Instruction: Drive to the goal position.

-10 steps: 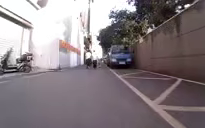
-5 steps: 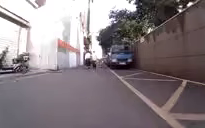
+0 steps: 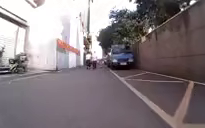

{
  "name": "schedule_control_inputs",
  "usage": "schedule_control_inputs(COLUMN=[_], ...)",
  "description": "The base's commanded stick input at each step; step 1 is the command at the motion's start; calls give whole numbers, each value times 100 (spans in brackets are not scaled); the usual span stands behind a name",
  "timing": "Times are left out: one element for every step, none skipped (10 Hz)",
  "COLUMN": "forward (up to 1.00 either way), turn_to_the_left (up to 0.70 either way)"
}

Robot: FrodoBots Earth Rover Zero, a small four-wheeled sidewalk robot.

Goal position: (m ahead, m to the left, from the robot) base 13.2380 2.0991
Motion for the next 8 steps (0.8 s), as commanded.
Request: schedule_control_inputs(forward=[45, 45, 45, 45, 45, 45, 45, 45], turn_to_the_left=[0, 0, 0, 0, 0, 0, 0, 0])
